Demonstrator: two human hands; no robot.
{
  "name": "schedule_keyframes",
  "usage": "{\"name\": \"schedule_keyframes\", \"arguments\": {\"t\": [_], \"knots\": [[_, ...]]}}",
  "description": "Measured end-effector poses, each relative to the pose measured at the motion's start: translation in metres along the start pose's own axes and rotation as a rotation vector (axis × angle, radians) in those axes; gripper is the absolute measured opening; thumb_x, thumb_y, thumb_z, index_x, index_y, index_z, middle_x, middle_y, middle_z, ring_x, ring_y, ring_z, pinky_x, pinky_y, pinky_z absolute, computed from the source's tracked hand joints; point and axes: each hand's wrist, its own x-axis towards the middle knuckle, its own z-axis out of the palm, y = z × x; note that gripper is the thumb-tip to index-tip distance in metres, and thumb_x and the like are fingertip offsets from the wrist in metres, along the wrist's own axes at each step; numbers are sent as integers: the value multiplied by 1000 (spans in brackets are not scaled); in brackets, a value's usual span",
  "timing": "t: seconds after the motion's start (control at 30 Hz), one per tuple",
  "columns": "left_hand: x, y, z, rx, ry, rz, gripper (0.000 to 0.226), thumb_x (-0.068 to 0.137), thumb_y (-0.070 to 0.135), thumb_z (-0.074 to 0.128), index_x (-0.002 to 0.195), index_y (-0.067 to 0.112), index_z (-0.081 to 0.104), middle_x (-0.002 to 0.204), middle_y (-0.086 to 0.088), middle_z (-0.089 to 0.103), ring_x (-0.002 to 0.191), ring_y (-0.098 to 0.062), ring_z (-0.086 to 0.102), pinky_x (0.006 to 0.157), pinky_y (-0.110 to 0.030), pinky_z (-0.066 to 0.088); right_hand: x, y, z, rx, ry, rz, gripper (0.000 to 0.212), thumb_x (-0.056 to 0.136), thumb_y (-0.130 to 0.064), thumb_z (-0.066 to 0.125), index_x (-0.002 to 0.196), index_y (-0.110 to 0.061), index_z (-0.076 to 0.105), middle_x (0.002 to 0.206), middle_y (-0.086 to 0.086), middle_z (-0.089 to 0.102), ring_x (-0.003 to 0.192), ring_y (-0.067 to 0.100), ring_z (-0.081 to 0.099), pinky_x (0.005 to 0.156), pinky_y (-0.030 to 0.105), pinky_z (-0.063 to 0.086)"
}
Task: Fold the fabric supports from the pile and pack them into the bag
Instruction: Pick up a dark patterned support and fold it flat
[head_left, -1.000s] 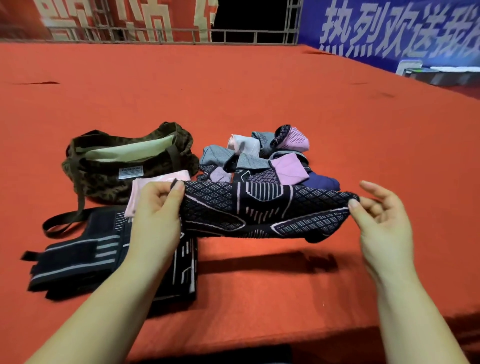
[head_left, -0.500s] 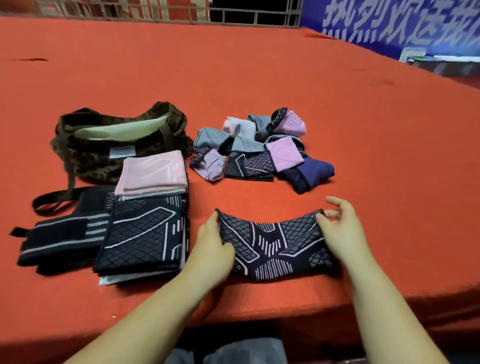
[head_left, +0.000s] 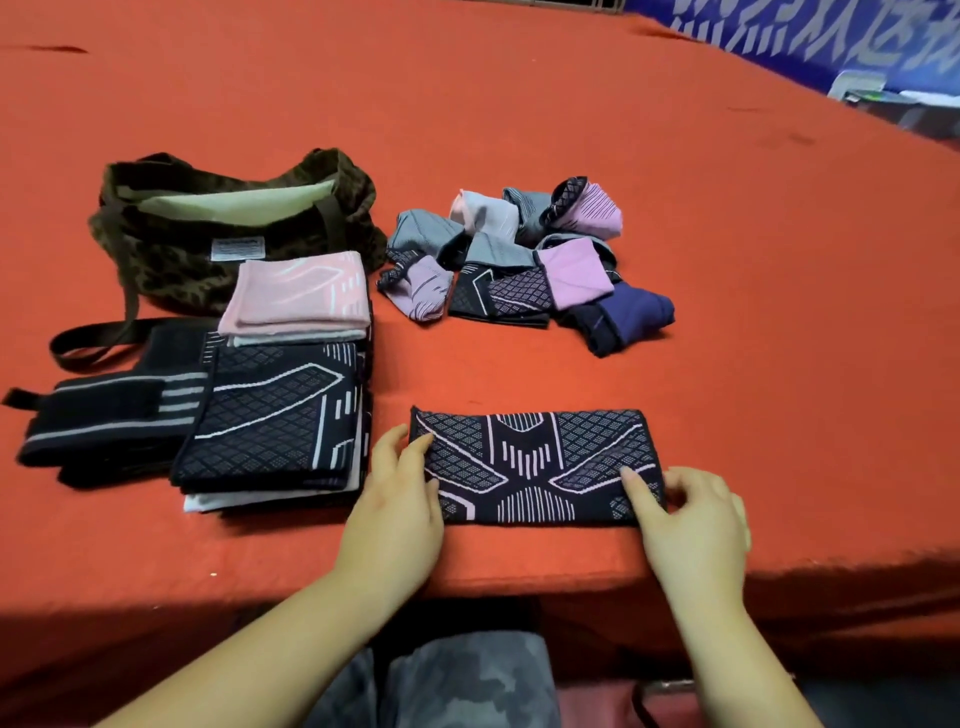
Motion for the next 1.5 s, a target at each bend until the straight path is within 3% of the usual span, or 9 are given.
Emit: {"name": "schedule_keyframes", "arguments": {"t": [0.37, 0.5, 0.57, 0.7, 0.87, 1.03, 1.17, 1.4, 1.5], "knots": [[1, 12, -10, 364, -113, -4, 52, 92, 11, 32, 144, 12, 30, 151, -12, 18, 122, -30, 45, 101, -38, 40, 17, 11, -11, -116, -37, 6, 25, 78, -36, 72, 72, -16, 58, 101, 12, 60, 106, 36, 47, 91, 42, 33], [2, 26, -2, 541, -58, 143, 60, 81, 18, 34, 139, 2, 40, 151, -29, 22, 128, -39, 41, 104, -43, 38, 0, -23, 1, 14, 83, -351, 20, 76, -20, 66, 95, -14, 63, 99, 7, 63, 99, 32, 55, 89, 39, 35], [7, 34, 5, 469, -123, 221, 62, 72, 23, 31, 122, -1, 60, 137, -28, 47, 115, -40, 57, 92, -46, 48, -7, -46, 15, 78, -91, -540, 28, 78, -21, 55, 104, -14, 65, 108, 4, 65, 107, 28, 57, 97, 34, 37], [18, 37, 16, 463, -332, 211, 62, 95, 35, 16, 150, 4, 16, 158, -16, 5, 146, -29, 9, 118, -41, 7, -12, -58, 43, -43, -495, -613, 47, 96, -33, 35, 142, -23, 39, 150, -2, 35, 143, 16, 21, 117, 32, 10], [15, 8, 15, 553, -306, 147, 69, 98, 54, 13, 151, 16, -8, 159, -3, -13, 146, -18, -11, 118, -37, -7, 5, -25, 31, -395, -442, -427, 58, 98, -51, 21, 151, -30, 7, 159, -7, -1, 146, 12, -4, 117, 36, -3], [8, 13, 8, 226, -195, 99, 55, 98, 23, 38, 150, 21, 21, 159, 1, 9, 146, -14, 5, 117, -32, 3, 7, -22, 21, -471, -447, -367, 59, 100, -45, 20, 152, -23, 2, 160, -2, -3, 146, 15, -6, 118, 39, -6], [7, 17, 1, -281, -18, -65, 56, 80, -9, 42, 123, 21, 59, 137, 1, 49, 130, -15, 40, 112, -26, 25, -23, -45, 29, -322, -527, -532, 91, 73, -72, 2, 152, -27, 3, 159, -5, -6, 145, 11, -11, 114, 31, -13], [6, 31, -12, -745, 31, -207, 51, 79, -17, 38, 98, 24, 62, 99, 10, 63, 91, 1, 58, 78, -6, 42, -57, -85, 55, -229, -575, -616, 98, 61, -64, 6, 151, -26, 11, 160, 1, -2, 146, 15, -8, 113, 31, -13], [8, 34, -16, -880, 9, -147, 53, 80, -18, 40, 95, 28, 63, 103, 5, 66, 98, -4, 61, 86, -10, 46, -64, -98, 63, -237, -532, -587, 75, 79, -49, 11, 149, -23, 23, 159, 1, 11, 147, 15, 2, 118, 34, -5]]}}
